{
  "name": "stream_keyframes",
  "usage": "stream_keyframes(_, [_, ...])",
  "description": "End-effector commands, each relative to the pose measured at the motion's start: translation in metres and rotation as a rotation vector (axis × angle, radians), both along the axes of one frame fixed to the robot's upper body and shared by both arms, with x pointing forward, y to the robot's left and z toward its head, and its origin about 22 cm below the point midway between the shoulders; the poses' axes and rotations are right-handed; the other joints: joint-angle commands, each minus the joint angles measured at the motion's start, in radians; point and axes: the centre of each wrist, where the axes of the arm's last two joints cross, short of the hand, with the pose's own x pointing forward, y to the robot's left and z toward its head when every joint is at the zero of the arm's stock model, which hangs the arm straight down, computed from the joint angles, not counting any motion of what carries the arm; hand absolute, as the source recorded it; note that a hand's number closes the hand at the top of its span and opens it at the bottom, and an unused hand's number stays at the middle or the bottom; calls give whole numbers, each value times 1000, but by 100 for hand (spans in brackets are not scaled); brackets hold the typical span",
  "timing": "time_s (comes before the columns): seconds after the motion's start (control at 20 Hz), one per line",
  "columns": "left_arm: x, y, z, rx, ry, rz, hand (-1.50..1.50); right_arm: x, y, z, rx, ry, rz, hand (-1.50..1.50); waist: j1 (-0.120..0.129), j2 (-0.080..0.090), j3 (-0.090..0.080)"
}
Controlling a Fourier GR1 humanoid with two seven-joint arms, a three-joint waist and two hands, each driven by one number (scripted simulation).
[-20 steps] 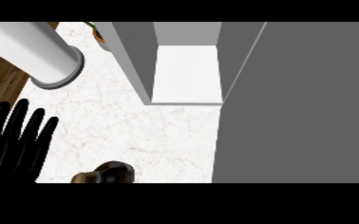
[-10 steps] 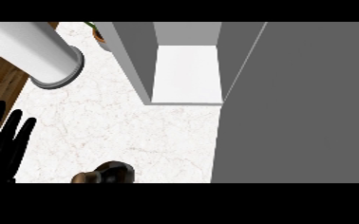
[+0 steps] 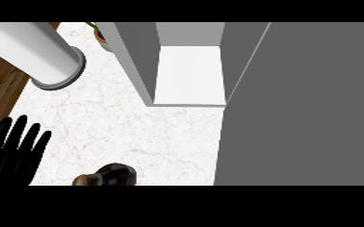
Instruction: Pick up the wine, place it into the cabinet and close the cabinet
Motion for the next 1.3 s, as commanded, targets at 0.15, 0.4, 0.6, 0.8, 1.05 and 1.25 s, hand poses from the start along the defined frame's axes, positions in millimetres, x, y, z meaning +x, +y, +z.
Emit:
stream_keyframes(0.15, [2,17,-36,-96,-4,-54,-150,-28,-8,16,19,-34,53,-150,-6,2,1])
stream_keyframes(0.4, [-8,47,-64,-64,-28,20,-150,-28,-10,13,20,-41,31,-150,-6,2,2])
stream_keyframes(0.6, [-5,15,-86,-50,0,-8,-150,-18,-1,19,23,-44,30,-150,-5,3,2])
stream_keyframes(0.8, [-2,46,-100,-54,18,17,-150,-25,0,26,37,-44,24,-150,-7,3,1])
stream_keyframes(1.05, [-14,16,-132,-49,11,6,-150,-25,-10,19,23,-63,42,-150,-7,3,2])
stream_keyframes(1.25, [6,19,-140,-56,23,-40,-150,-23,-5,31,19,-53,30,-150,-8,4,2])
